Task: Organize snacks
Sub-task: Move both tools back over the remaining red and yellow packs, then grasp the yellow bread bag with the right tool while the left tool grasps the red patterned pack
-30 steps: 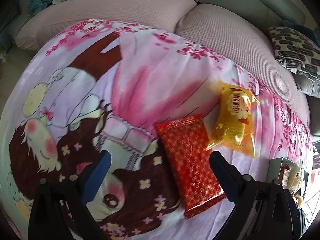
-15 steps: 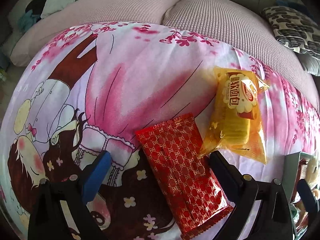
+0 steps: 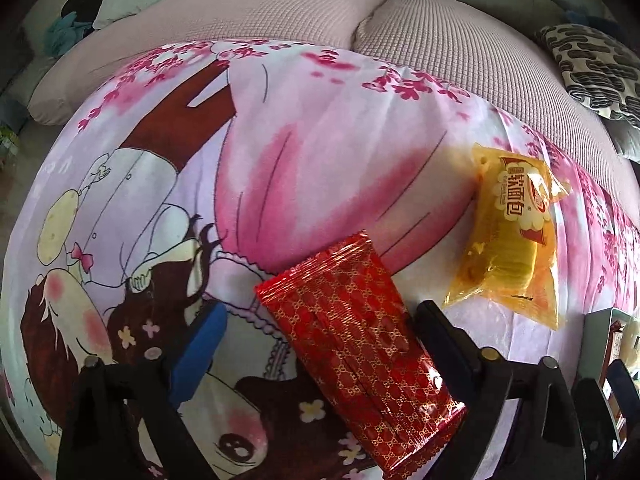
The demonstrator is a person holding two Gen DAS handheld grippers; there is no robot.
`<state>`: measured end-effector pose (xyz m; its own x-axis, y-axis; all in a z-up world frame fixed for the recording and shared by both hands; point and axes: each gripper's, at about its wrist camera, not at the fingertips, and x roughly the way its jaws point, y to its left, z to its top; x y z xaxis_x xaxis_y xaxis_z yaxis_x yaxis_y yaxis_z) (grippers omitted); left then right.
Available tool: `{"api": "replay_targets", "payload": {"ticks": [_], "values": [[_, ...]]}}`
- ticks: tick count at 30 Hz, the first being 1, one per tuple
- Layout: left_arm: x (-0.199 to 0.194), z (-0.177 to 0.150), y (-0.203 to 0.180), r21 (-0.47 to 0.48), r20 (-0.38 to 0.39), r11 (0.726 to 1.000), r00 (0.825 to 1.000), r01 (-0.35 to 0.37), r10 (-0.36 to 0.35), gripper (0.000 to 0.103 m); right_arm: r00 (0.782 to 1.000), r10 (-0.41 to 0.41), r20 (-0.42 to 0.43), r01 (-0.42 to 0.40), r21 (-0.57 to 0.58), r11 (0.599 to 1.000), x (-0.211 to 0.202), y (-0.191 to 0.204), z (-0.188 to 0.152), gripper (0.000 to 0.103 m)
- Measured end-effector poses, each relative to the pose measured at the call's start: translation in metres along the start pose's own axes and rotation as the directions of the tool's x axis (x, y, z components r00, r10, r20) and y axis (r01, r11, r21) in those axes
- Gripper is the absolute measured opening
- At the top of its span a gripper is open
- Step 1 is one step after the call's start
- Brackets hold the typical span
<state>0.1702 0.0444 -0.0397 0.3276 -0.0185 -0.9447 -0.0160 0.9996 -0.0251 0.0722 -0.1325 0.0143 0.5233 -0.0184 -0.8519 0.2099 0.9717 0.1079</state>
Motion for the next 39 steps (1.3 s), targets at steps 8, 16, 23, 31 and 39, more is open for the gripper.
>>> {"api": "replay_targets", "payload": {"ticks": [8,16,23,31,39], "values": [[-0.006,0.008,0.008,0.005,0.018,1.000,1.000,0.002,-0.002,0.071,0.999,0.030,0.010,-0.030,-0.010,1.000,-0.002,0.010,0.009,0.087],[-0.015,0.016,0.035,-0.031,0.075,0.999,0.997,0.013,-0.010,0.066,0.991,0.135,0.009,-0.135,0.006,0.991,0.006,0.030,0.048,0.087],[-0.013,0.028,0.050,-0.048,0.094,0.999,0.996,0.011,-0.007,0.066,0.983,0.169,-0.076,-0.168,0.028,0.985,0.045,0.047,0.066,0.081],[-0.009,0.023,0.043,-0.050,0.103,0.999,0.995,0.010,-0.005,0.066,0.967,0.198,-0.158,-0.190,0.064,0.980,0.087,0.055,0.068,0.079],[-0.008,0.023,0.041,-0.045,0.109,0.999,0.994,0.003,0.002,0.067,0.977,0.146,-0.154,-0.146,0.009,0.989,0.098,0.067,0.068,0.068]]}}
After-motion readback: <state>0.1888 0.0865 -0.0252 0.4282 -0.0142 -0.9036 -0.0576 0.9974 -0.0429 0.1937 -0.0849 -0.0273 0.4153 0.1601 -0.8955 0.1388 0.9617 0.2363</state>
